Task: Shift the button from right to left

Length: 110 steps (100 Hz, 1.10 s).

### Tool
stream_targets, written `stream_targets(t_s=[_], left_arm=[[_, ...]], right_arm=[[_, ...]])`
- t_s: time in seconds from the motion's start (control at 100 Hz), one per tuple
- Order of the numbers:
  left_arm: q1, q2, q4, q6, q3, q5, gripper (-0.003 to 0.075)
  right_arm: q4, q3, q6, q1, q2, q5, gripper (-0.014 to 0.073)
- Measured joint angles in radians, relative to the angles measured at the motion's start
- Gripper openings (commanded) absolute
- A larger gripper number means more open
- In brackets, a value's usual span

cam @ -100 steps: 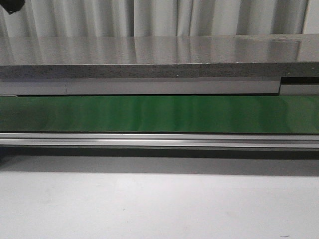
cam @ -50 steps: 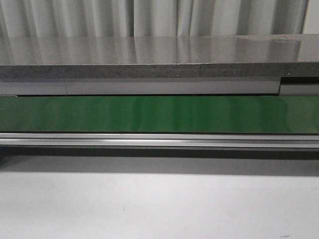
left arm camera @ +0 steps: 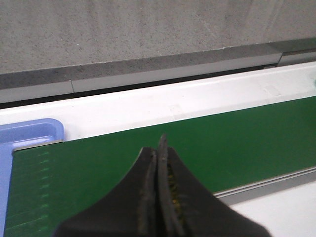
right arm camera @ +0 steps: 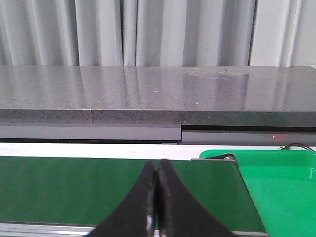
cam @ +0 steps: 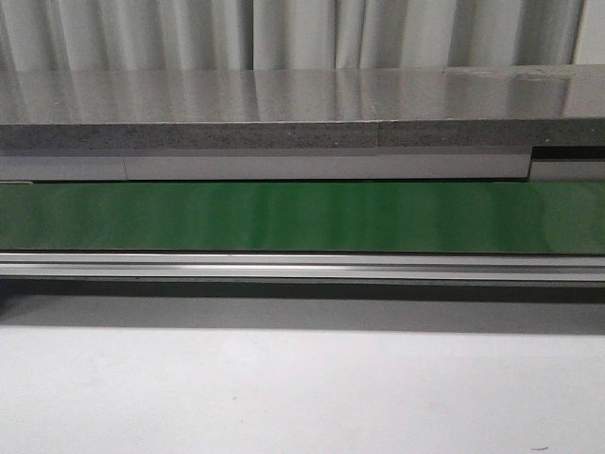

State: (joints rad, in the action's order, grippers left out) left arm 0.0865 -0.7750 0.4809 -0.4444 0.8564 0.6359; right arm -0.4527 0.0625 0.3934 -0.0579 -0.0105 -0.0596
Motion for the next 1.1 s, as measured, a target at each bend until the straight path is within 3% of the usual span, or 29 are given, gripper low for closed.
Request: stream_targets(t_s=[0.42,0.62,0.86,1.1], left_arm=[[-0.02,0.29,-0.002,0.0,-0.274,-0.089,-0.002],[-0.028,0.375,-0.021,0.005,-0.404,-0.227,-0.002],[-0.049,0.504,-0.312,0.341,-0.587,-0.428,-0.002],[-0.049,0.636,-0.397,0.397,-0.759,-0.626,-0.002]], right_arm=[[0.0,0.0,0.0,0.0,0.0,0.0,-0.0059],[0.0,0.0,-0.002,0.0,0.0,0.0,-0.0059],[0.0,0.0,-0.002,0.0,0.0,0.0,-0.0059],[0.0,0.0,-0.002,0.0,0.0,0.0,-0.0059]])
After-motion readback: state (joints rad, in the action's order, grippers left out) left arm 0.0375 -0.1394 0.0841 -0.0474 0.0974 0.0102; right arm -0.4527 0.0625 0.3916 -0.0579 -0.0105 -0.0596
